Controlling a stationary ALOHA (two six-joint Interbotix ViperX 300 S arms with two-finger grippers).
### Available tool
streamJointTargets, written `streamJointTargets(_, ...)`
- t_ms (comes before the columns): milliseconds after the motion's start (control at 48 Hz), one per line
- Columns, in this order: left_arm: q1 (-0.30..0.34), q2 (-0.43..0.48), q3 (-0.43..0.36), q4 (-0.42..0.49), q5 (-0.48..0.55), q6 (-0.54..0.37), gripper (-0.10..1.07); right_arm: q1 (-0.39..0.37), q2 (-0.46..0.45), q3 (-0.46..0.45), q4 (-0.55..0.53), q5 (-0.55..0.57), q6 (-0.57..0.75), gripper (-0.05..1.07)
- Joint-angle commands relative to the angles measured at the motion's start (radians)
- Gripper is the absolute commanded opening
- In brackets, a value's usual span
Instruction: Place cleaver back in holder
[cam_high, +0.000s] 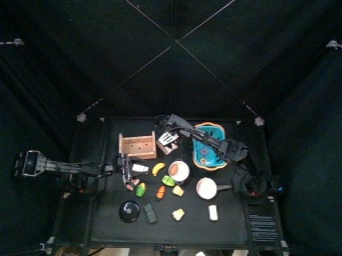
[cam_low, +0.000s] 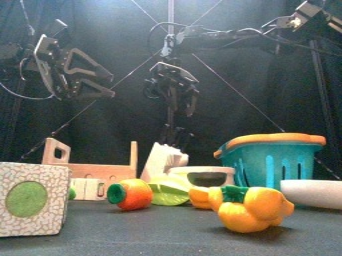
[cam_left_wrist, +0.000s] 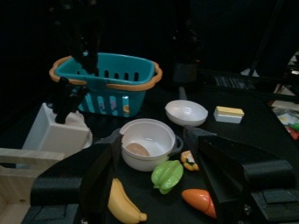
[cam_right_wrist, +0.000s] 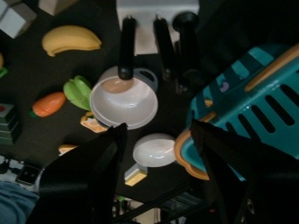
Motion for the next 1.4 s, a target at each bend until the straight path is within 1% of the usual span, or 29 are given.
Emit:
streamJointTargets(0, 0.0, -0.002, -0.009, 0.002, -0.005, 0.0, 0.93, 0.0, -0.106, 0.041, -0.014, 0.006, -0.003, 0.91)
streamJointTargets(208, 0.0, -0.002, -0.009, 0.0, -0.005, 0.0, 0.93, 0.003, -0.25, 0.268, -0.067, 0.002, -0.012, 0.91)
streamJointTargets(250, 0.0, -0.002, -0.009, 0.0, -0.005, 0.0, 0.93, 0.006, -0.291, 0.318, -0.083, -0.006, -0.011, 0.91)
streamJointTargets(333, 0.0, -0.002, -0.009, 0.0, -0.005, 0.0, 0.93, 0.012, -0.353, 0.388, -0.097, -0.031, -0.002, 0.91)
streamJointTargets(458, 0.0, -0.002, -0.009, 0.0, -0.005, 0.0, 0.93, 0.038, -0.436, 0.479, -0.084, -0.095, 0.006, 0.91)
streamJointTargets(562, 0.0, -0.002, -0.008, 0.0, -0.005, 0.0, 0.93, 0.074, -0.471, 0.534, -0.067, -0.147, 0.009, 0.91)
streamJointTargets(729, 0.0, -0.002, -0.008, 0.002, -0.005, 0.0, 0.93, 0.137, -0.523, 0.626, -0.077, -0.23, 0.028, 0.91)
streamJointTargets(917, 0.0, -0.002, -0.003, 0.0, -0.005, 0.0, 0.93, 0.183, -0.594, 0.738, -0.069, -0.311, 0.074, 0.91)
streamJointTargets(1042, 0.0, -0.002, -0.002, 0.0, -0.005, 0.0, 0.93, 0.224, -0.655, 0.821, -0.072, -0.413, 0.094, 0.91)
streamJointTargets(1250, 0.0, -0.002, 0.003, 0.003, -0.005, 0.002, 0.93, 0.316, -0.756, 1.014, -0.077, -0.657, 0.129, 0.91)
streamJointTargets(1375, 0.0, -0.002, -0.003, 0.005, -0.005, 0.002, 0.93, 0.357, -0.802, 1.117, -0.089, -0.746, 0.129, 0.91)
